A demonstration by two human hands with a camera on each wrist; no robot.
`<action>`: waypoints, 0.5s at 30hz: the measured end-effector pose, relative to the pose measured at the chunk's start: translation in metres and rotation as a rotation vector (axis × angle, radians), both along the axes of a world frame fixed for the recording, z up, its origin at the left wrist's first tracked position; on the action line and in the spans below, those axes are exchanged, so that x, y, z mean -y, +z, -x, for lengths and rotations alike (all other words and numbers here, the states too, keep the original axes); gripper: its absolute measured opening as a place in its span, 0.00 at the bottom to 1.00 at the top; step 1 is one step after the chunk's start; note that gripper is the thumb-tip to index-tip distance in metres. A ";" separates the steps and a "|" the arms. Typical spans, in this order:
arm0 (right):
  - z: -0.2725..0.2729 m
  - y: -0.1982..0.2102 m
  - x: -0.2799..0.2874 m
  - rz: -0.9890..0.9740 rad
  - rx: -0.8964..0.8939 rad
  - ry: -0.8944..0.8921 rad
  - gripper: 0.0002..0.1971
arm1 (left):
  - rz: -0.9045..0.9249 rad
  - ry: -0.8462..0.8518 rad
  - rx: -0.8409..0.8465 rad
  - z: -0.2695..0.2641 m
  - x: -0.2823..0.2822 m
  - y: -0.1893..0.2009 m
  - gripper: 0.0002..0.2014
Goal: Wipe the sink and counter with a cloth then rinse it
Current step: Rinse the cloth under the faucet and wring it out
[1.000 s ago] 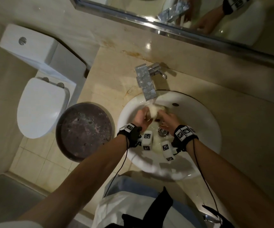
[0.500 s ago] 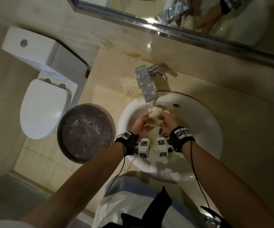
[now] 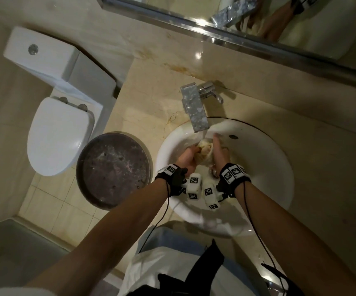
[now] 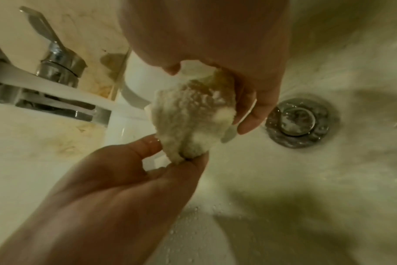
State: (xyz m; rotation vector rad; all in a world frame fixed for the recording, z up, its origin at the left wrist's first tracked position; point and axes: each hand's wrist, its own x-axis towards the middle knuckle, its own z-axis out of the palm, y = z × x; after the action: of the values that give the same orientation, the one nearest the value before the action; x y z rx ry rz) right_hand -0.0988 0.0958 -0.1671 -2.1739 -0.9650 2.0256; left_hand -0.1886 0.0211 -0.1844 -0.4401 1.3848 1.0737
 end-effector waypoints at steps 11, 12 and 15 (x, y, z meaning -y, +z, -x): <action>-0.006 -0.008 0.021 -0.223 -0.250 0.116 0.16 | 0.074 -0.009 -0.211 -0.001 0.001 -0.007 0.08; -0.008 -0.005 0.023 -0.226 -0.271 0.117 0.17 | 0.102 -0.034 -0.215 -0.002 0.000 -0.005 0.09; -0.013 0.003 0.017 -0.222 -0.288 0.104 0.22 | 0.156 -0.110 -0.170 -0.001 -0.003 0.001 0.09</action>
State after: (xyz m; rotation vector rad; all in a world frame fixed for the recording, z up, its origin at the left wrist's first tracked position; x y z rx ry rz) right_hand -0.0856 0.0787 -0.1644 -1.6999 -1.2134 2.0816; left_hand -0.1877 0.0239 -0.1838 -0.3876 1.6319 0.9334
